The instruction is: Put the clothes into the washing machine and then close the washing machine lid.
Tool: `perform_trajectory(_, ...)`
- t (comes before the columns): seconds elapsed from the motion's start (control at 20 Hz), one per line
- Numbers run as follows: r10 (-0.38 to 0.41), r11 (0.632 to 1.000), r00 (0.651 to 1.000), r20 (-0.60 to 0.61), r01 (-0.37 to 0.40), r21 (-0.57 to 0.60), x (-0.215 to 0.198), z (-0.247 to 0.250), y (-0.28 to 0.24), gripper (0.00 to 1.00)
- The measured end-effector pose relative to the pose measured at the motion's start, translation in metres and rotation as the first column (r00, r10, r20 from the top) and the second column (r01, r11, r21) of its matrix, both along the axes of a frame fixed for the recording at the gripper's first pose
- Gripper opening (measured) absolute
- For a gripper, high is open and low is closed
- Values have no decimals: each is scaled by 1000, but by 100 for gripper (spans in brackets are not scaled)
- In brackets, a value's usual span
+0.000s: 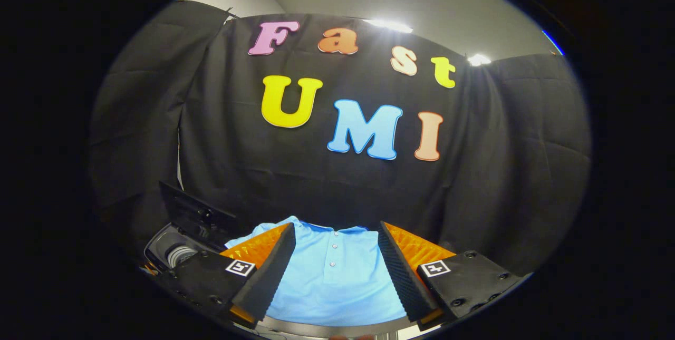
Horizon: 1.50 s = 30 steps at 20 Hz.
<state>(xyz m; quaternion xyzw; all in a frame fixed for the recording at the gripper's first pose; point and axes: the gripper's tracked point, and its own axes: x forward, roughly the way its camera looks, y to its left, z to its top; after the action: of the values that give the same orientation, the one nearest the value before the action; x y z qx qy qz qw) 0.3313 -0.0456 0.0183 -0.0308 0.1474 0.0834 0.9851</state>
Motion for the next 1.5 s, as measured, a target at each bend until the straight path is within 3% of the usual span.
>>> perform_trajectory(0.45,20,999,980,-200,-27,-32,49,-86,-5,98)
perform_trajectory(1.15,65,995,922,-383,-90,-47,44,-154,1,98)
perform_trajectory(1.5,90,993,896,-434,-49,105,51,-160,8,96)
